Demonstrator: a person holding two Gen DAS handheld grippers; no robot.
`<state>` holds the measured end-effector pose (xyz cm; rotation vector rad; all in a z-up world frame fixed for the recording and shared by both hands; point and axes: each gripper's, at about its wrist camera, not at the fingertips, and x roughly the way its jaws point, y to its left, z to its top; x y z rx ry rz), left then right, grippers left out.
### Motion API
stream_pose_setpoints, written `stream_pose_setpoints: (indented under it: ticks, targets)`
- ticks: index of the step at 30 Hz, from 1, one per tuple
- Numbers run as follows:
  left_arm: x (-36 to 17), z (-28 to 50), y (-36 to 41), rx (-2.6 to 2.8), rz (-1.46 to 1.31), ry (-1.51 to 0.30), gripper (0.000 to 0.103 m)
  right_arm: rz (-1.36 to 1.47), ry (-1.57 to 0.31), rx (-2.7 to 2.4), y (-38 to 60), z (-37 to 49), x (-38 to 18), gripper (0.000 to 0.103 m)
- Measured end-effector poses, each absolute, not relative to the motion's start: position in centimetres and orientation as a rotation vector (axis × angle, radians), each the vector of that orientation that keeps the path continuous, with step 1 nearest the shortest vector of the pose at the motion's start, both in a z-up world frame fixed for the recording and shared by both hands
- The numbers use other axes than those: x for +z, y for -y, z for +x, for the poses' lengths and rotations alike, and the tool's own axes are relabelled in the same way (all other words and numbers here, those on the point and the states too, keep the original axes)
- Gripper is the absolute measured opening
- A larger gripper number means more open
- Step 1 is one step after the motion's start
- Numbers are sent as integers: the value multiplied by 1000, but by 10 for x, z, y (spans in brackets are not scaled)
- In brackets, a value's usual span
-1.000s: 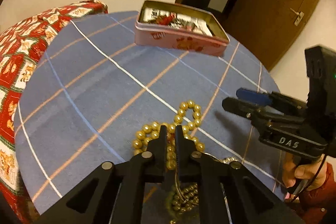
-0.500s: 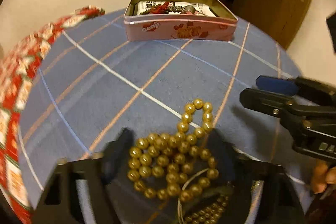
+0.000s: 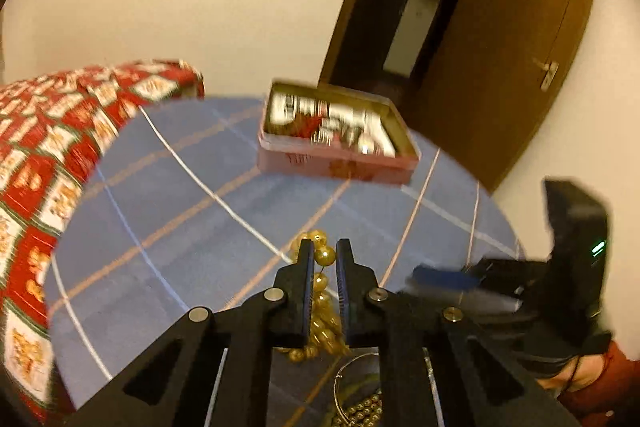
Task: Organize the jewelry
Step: 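Grasp the gold pearl necklace with the left tool and lift it, then grasp the silver ring with the right tool while the left tool holds the gold necklace raised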
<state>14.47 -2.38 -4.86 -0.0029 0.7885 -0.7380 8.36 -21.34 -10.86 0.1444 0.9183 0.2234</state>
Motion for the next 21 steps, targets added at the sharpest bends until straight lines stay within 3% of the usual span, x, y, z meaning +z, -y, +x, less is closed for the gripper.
stream_pose_setpoints:
  ticks: [9,12,21]
  targets:
    - [-13,135,7,-737,-51,-675,10,81,-943,323,188,82,-110,40]
    - [-15,135,8,-737,-40,-677,10,16,-970,370,173,81,-116,23]
    - [-21,137,2,-721,-56,-689,10,-114,-1011,411,158,72,-121,22]
